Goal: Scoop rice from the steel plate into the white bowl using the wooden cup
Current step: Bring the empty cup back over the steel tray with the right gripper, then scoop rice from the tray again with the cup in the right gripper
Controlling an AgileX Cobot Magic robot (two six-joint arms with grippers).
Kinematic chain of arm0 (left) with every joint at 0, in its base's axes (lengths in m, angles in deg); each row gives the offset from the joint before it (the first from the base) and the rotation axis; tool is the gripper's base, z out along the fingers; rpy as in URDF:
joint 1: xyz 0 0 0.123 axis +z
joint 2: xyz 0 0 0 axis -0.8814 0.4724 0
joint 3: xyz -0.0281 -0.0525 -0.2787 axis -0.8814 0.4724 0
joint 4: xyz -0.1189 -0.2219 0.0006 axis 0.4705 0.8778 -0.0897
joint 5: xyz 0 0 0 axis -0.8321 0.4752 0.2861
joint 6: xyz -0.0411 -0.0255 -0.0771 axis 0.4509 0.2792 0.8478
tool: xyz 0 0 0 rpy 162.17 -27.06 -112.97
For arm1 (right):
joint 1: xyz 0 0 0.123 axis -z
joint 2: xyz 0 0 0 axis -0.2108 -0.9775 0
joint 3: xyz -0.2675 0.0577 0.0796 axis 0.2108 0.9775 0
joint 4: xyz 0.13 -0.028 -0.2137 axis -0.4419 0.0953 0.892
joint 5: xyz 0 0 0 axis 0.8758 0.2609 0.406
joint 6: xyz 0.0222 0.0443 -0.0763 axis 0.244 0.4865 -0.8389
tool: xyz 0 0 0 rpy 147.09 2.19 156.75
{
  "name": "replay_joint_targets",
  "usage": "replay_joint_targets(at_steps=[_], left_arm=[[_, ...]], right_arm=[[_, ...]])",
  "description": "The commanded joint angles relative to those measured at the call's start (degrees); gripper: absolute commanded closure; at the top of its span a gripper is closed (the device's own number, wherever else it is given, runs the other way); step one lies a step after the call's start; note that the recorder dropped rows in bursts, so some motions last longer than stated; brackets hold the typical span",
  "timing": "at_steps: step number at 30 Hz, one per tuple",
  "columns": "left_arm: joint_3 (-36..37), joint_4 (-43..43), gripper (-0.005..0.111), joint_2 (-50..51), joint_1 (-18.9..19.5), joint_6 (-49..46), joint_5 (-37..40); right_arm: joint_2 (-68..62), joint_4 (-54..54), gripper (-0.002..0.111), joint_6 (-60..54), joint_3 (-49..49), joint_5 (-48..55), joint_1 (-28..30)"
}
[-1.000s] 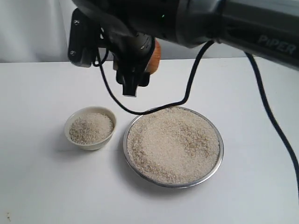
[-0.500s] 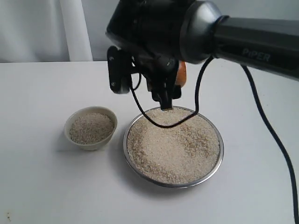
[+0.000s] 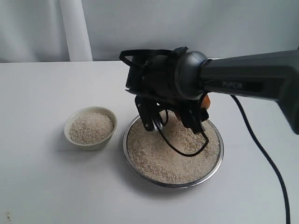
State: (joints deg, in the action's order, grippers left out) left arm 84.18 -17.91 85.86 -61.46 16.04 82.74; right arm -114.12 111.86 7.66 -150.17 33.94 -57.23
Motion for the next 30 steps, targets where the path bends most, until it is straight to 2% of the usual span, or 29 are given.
replay_joint_targets(at_steps=[1, 10, 22, 30], left_arm=[[-0.04, 0.19, 0.107, -0.14, -0.35, 0.19, 0.08], [-0.04, 0.19, 0.107, -0.14, -0.35, 0.19, 0.08], [-0.04, 0.19, 0.107, -0.14, -0.35, 0.19, 0.08], [-0.04, 0.19, 0.107, -0.14, -0.35, 0.19, 0.08]], right_arm=[[-3.49, 5.31, 0.108, -0.87, 0.04, 0.09, 0.47], [-9.20, 7.37, 0.108, 0.02, 0.04, -0.60, 0.47], [-9.20, -4.63, 0.108, 0.02, 0.04, -8.12, 0.47], [-9.20, -9.54, 0.108, 1.73, 0.04, -8.80, 0.47]])
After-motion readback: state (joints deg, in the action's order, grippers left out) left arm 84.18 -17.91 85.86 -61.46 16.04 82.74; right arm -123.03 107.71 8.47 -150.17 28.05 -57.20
